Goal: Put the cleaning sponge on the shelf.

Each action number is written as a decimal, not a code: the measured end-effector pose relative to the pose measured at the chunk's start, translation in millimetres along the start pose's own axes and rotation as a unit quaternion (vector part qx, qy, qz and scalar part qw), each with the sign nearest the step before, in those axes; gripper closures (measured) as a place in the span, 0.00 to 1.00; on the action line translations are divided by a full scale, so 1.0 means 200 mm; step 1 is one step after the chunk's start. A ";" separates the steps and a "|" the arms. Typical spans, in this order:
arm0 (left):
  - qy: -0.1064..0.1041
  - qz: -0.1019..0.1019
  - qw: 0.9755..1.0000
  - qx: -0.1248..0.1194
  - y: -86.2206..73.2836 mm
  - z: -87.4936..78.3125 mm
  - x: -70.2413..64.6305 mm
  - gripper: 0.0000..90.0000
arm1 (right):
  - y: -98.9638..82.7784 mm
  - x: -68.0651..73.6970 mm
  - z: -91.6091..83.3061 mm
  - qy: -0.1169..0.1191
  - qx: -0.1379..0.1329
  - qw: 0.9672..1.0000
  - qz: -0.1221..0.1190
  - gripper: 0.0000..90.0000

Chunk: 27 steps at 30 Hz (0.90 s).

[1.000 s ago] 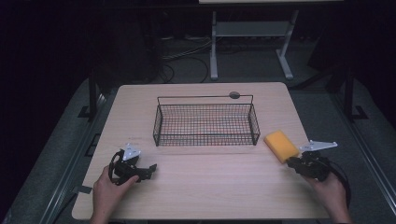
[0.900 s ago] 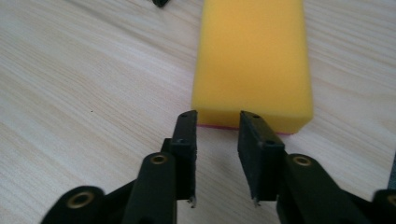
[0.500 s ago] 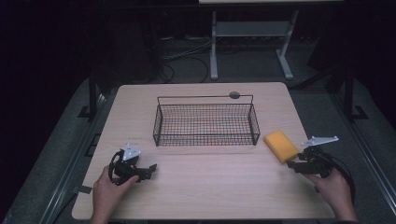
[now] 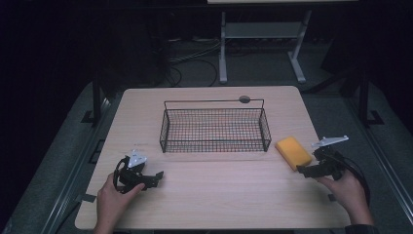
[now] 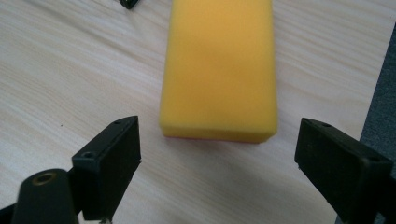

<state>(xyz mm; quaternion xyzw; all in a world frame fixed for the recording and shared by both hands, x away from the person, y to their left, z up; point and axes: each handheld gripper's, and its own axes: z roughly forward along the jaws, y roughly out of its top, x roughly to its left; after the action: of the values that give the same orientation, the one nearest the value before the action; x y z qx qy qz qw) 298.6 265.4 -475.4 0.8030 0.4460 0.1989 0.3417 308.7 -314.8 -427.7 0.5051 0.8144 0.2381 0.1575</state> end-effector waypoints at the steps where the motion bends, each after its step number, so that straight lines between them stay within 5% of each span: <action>1: 0.000 -0.001 1.000 0.000 0.00 0.00 0.00 0.14 | 0.01 0.00 0.00 -0.003 0.001 1.000 -0.002 0.13; 10: 0.000 -0.001 1.000 0.000 0.00 0.00 0.00 0.14 | 0.10 -0.01 0.06 -0.002 0.021 1.000 -0.005 0.04; 27: 0.000 0.000 1.000 0.001 0.00 0.00 0.00 0.14 | 0.24 -0.03 0.14 0.008 0.054 0.998 -0.008 0.04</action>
<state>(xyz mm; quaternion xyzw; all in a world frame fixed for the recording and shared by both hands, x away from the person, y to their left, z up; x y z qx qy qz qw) 298.6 265.5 -475.2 0.8034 0.4462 0.1980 0.3408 360.4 -295.3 -425.6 0.5046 0.8312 0.1967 0.1254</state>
